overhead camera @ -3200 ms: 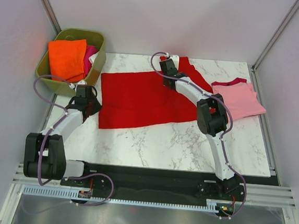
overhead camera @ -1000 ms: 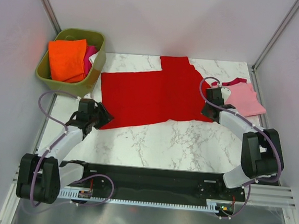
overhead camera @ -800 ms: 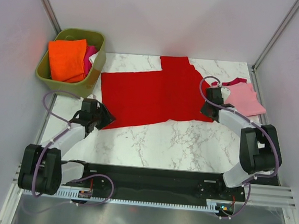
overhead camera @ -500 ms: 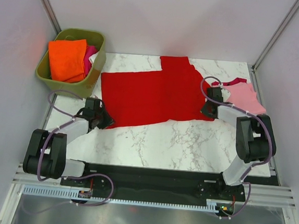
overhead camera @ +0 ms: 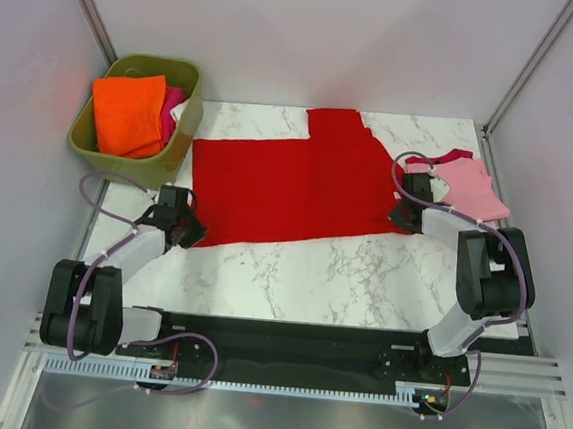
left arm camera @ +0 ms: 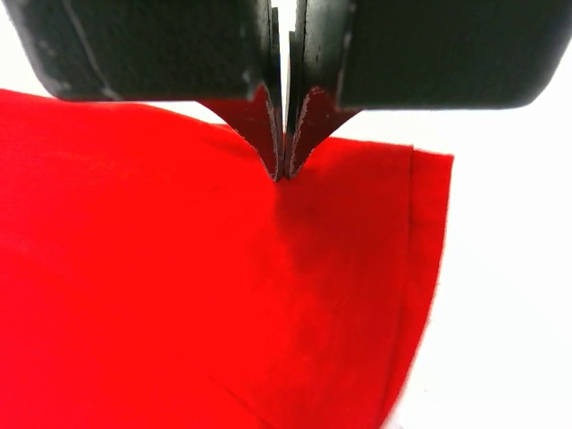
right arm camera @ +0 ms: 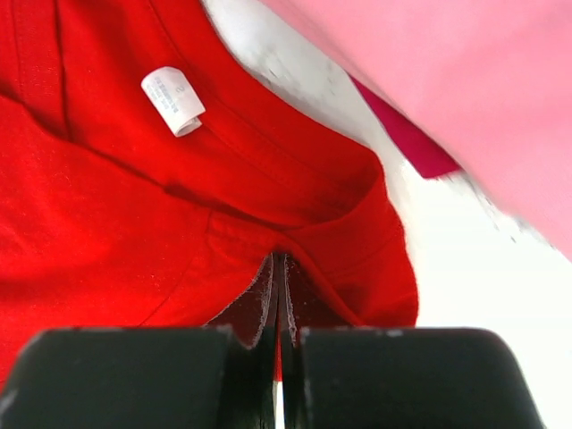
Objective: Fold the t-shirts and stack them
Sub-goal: Fold the tshirt
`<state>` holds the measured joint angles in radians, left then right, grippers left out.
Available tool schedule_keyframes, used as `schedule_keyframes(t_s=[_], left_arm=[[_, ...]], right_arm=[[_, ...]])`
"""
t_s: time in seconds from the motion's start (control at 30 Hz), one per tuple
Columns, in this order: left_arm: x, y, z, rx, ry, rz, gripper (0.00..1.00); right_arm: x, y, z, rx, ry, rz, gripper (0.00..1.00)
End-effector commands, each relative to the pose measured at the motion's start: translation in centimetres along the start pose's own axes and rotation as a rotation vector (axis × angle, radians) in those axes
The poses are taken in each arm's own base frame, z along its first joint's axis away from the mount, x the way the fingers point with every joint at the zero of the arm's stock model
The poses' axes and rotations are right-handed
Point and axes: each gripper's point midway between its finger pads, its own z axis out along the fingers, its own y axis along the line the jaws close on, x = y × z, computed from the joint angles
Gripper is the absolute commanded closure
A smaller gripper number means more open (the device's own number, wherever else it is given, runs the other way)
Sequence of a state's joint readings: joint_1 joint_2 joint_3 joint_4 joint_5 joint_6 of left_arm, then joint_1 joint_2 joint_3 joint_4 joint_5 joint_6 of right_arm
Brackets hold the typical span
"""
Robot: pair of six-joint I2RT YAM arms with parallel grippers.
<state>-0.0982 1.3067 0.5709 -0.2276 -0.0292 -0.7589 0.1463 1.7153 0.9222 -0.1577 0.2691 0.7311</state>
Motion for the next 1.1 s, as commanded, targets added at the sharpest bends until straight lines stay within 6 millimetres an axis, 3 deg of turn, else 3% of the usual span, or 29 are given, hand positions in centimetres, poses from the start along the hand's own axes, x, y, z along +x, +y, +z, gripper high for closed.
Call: schedule_keyframes(t_s=[0.0, 0.1, 0.23, 0.3, 0.33, 0.37, 0.5, 0.67, 0.77, 0.87, 1.07], left_arm=[[-1.5, 1.9, -1.2, -0.072, -0.075, -0.042, 0.95], [-1.7, 2.2, -2.0, -0.073, -0.094, -0.033, 0.95], [-2.3, 2.3, -2.8, -0.071, -0.127, -0.007, 0.94], [-2.6, 2.4, -3.2, -0.074, -0.143, -0.006, 0.94], [-2.6, 2.4, -3.3, -0.07, -0.146, -0.003, 0.94], [-2.6, 2.3, -3.3, -0.067, -0.145, -0.002, 0.94], [-2.5, 2.1, -3.4, -0.056, -0.14, 0.009, 0.93], [-2.5, 2.2, -3.2, -0.059, -0.138, 0.009, 0.93], [-2.4, 2.2, -3.2, -0.059, -0.135, 0.009, 0.93], [-2.0, 2.5, -3.1, -0.065, -0.128, 0.008, 0.92], [-1.9, 2.8, -3.0, -0.071, -0.13, 0.008, 0.92]], right_arm=[[2.7, -5.0, -1.1, 0.149, 0.06, -0.031, 1.0], [3.7, -6.2, -2.2, 0.15, 0.066, -0.031, 1.0], [3.0, -6.0, -4.9, 0.075, 0.017, -0.026, 1.0], [2.4, -6.1, -6.1, 0.049, -0.011, -0.028, 0.91], [2.2, -5.9, -6.5, 0.033, -0.02, -0.037, 0.81], [2.1, -5.8, -6.9, 0.019, -0.025, -0.042, 0.79], [2.2, -4.4, -8.7, -0.088, -0.014, -0.051, 0.8], [4.0, -2.8, -9.9, -0.183, 0.052, -0.095, 0.81], [5.5, -2.5, -9.7, -0.196, 0.104, -0.122, 0.8], [7.2, -3.5, -8.2, -0.146, 0.165, -0.129, 0.82], [7.9, -5.5, -6.3, -0.025, 0.175, -0.108, 0.85]])
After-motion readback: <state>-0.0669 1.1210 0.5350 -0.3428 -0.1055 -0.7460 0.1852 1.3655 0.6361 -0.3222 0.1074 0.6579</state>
